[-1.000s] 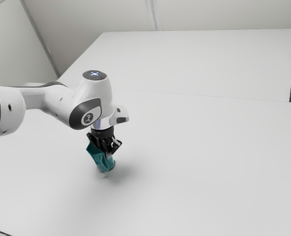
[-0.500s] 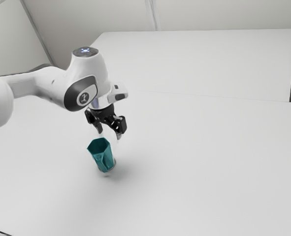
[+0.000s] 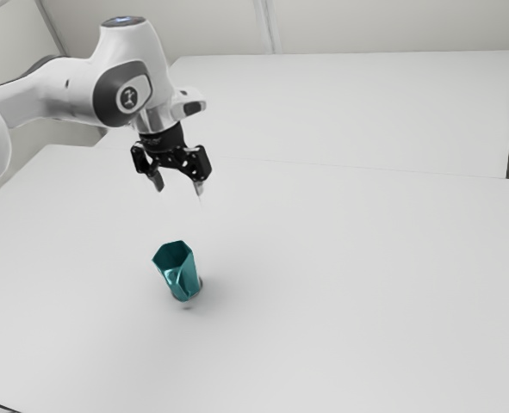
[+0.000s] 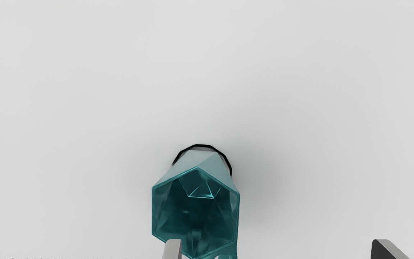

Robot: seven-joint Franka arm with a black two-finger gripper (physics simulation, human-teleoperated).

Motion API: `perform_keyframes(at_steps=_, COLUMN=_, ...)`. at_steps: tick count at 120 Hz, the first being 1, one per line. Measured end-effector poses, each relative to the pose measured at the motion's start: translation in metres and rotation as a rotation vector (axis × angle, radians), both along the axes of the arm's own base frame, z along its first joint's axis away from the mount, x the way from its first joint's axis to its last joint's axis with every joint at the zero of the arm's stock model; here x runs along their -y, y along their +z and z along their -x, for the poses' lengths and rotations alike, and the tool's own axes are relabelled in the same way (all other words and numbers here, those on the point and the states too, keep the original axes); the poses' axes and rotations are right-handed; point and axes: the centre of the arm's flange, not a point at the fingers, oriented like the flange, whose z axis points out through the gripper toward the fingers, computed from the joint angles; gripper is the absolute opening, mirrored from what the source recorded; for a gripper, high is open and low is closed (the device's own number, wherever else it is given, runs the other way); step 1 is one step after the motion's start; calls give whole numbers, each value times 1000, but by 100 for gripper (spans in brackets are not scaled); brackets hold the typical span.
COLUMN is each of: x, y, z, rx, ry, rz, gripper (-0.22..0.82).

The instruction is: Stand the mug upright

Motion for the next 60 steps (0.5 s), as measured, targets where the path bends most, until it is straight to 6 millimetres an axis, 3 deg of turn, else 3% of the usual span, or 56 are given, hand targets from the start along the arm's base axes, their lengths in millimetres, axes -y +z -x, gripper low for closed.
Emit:
perform_keyframes(at_steps=34, x=-27, y=60, z=-13, rx=5, ry=32, rz=7, gripper=58)
perform_keyframes(at_steps=60, x=-29, y=99, z=-11, rx=0, ry=26, rz=1, gripper=58)
